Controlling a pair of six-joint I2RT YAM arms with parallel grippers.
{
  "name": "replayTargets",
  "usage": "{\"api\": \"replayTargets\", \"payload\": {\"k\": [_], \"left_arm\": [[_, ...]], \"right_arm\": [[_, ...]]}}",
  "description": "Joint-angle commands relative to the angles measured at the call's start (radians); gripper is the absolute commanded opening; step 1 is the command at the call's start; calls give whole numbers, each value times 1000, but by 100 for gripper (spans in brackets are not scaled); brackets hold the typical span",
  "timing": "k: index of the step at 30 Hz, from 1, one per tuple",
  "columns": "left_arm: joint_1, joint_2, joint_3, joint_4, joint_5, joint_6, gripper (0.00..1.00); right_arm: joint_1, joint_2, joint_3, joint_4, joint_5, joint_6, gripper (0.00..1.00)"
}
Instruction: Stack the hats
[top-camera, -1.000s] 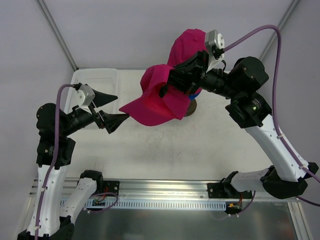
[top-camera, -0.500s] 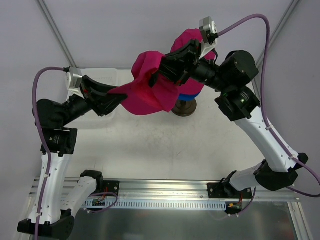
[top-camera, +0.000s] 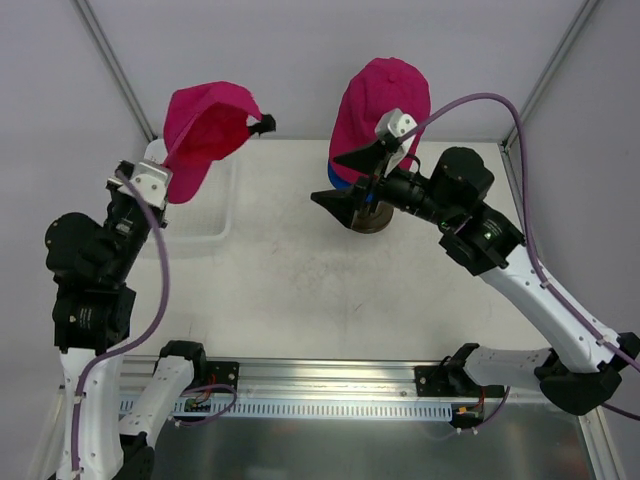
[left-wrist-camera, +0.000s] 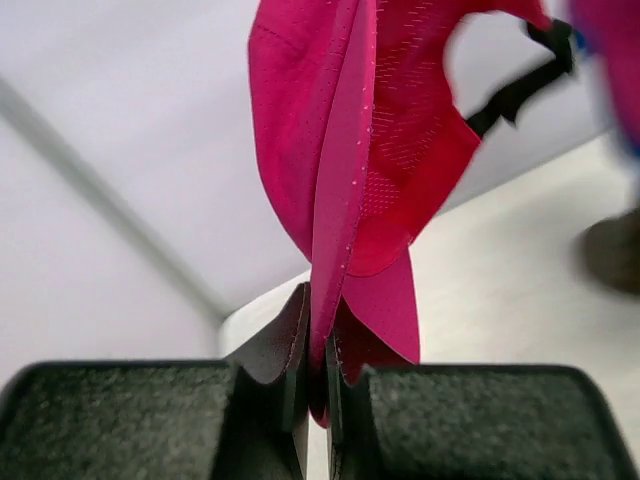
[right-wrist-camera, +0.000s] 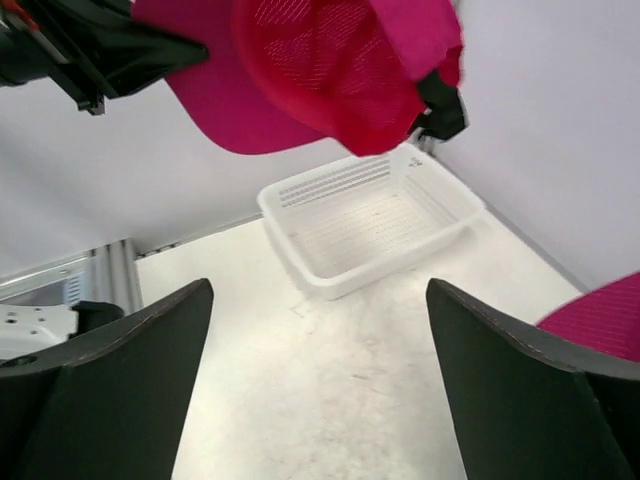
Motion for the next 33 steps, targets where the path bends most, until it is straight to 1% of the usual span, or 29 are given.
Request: {"api": "replayTargets", "payload": {"k": [1,4,5,6,8,9,10,11,13,14,15,16,17,20,22,26,31,33], "left_arm": [[10,32,-25,-111,-294,493,0],[10,119,47,-287,-346,576,0],[10,180,119,-352,-355,598,0],[10,202,153,-462,-352,593,0],[10,224,230,-556,-257,577,0],[10,229,254,-613,-183,575,0],[10,233,276,-706,-132,573,0],[10,241,313,-751,-20,569,0],[10,233,325,-818,97,567,0],[10,218,316,-820,155,522,0],[8,209,302,-825,289,506,0],[4,206,286,-837,350,504,1],[-7,212,263,-843,384,473,3],[-90,250,252,-869,367,422,1],[-146,255,239,-868,370,408,2],[-223,294,253,-872,354,339,2],[-237,337,291,-888,395,300,5],[-243,351,302,-894,415,297,6]], "right_arm": [[-7,-62,12,-5,94,-137,93],[-6,-37,50,-5,68,-117,93],[-6,-13,62,-8,51,-100,93],[-4,3,75,-12,44,-93,93],[0,47,114,-20,33,-86,92],[3,61,128,-25,28,-88,92],[8,76,141,-23,21,-91,91],[12,93,171,-23,8,-100,91],[17,148,205,-32,-67,-132,89],[16,167,222,-43,-119,-145,89],[17,202,260,-77,-218,-154,88],[17,216,272,-89,-251,-149,88],[19,228,282,-95,-295,-136,88],[22,257,291,-101,-317,-100,88],[28,277,291,-100,-311,-96,88],[29,305,299,-97,-351,-42,88],[45,308,271,-101,-444,-24,88],[45,309,266,-143,-501,-17,88]]}}
